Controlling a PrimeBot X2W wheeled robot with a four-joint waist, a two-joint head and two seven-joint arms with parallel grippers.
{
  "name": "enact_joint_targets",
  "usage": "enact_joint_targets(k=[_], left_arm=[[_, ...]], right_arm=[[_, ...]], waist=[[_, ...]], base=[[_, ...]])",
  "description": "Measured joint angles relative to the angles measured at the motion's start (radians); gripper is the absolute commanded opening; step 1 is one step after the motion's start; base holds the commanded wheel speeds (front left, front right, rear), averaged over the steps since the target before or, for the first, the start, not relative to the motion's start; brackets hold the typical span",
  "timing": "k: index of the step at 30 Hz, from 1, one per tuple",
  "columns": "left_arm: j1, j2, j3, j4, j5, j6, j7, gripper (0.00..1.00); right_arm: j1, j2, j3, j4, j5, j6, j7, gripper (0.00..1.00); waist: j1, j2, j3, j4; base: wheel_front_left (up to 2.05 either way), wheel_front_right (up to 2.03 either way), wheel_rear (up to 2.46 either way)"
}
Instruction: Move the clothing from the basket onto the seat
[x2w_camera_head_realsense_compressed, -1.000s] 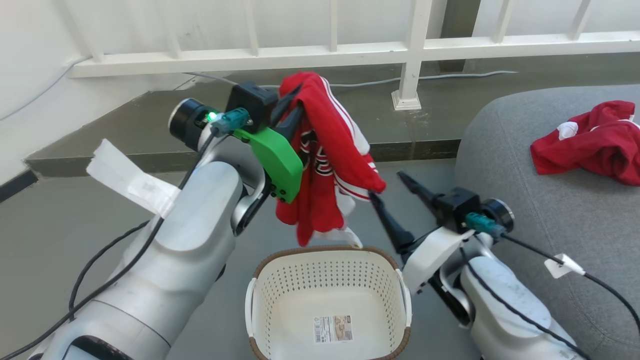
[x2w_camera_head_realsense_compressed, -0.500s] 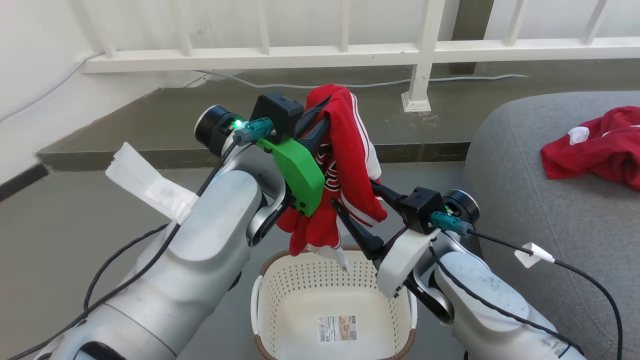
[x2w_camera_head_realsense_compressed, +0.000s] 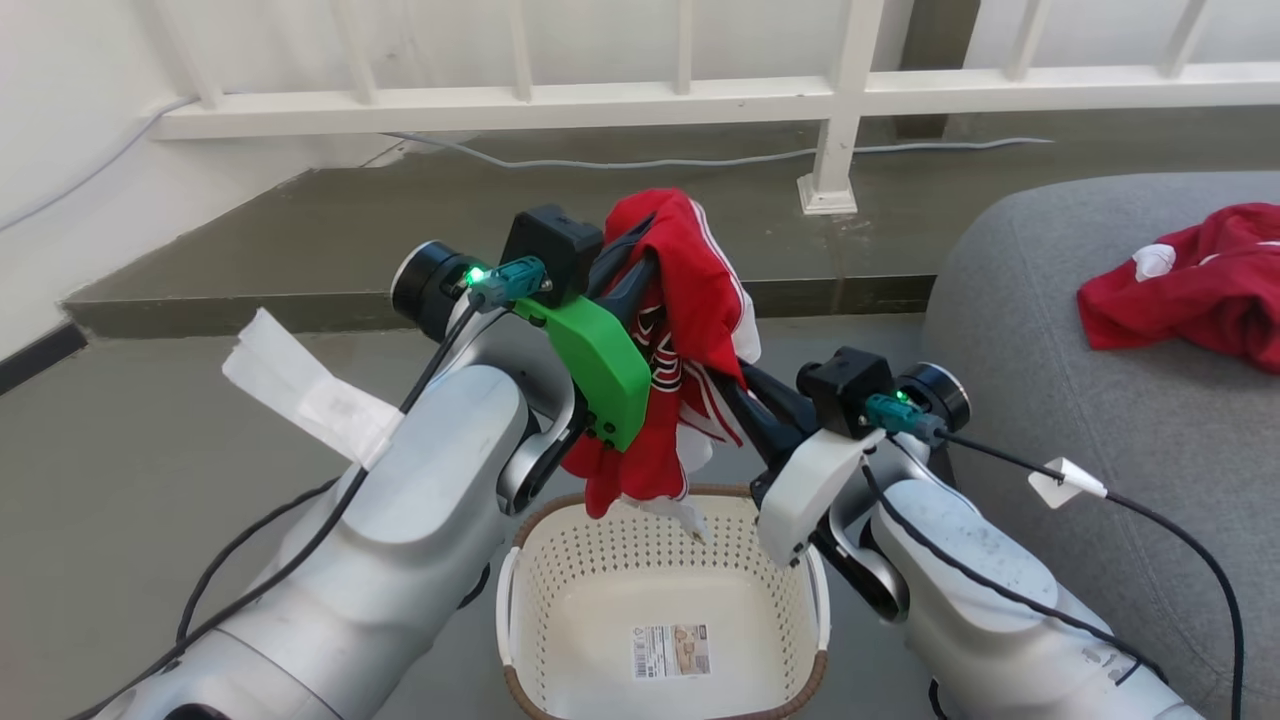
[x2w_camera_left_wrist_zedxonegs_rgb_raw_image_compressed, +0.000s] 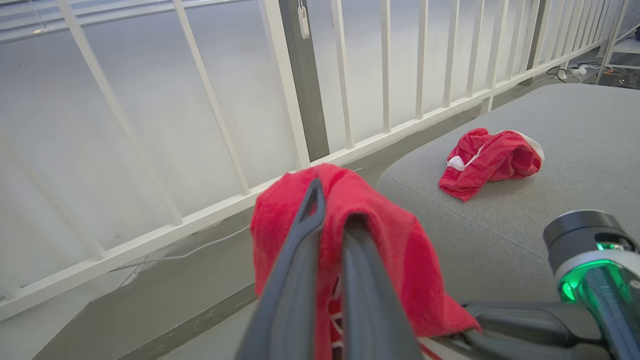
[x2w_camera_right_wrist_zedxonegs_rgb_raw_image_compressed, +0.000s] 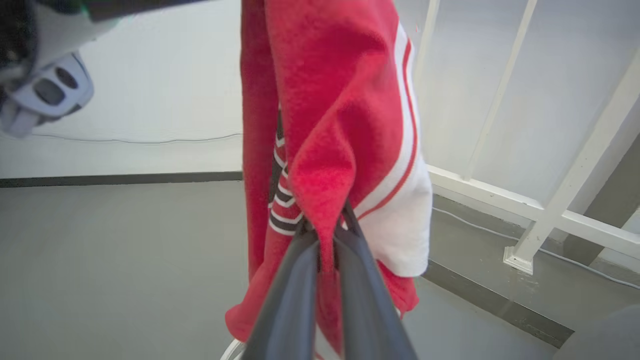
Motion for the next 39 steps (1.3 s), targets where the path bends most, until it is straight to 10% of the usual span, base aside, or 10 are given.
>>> enact_joint_targets(k=[8, 10, 12, 39], left_arm=[[0.023, 0.0, 0.012, 0.0, -0.035, 0.023, -0.001, 0.03], [0.032, 0.0, 0.017, 0.0, -0.038, 0.03, -0.002, 0.7], [0.041, 0.0, 0.023, 0.001, -0.044, 0.032, -0.005, 1.0], [0.186, 0.002, -0.003, -0.041, -0.103, 0.022, -0.063, 1.0]], right_arm=[[-0.029, 0.0, -0.038, 0.026, 0.006, -0.025, 0.0, 0.0], [-0.038, 0.0, -0.053, 0.03, 0.006, -0.035, -0.001, 0.0], [-0.049, -0.001, -0.07, 0.031, 0.006, -0.037, -0.002, 0.0], [-0.112, -0.184, -0.247, -0.019, 0.014, -0.125, -0.015, 0.0]], waist=[[0.0, 0.0, 0.009, -0.032], [0.0, 0.0, 0.011, -0.041], [0.0, 0.0, 0.012, -0.051], [0.0001, 0.0, 0.017, -0.216]], base=[[0.0, 0.0, 0.0], [0.0, 0.0, 0.0], [0.0, 0.0, 0.0], [0.0, 0.0, 0.0]])
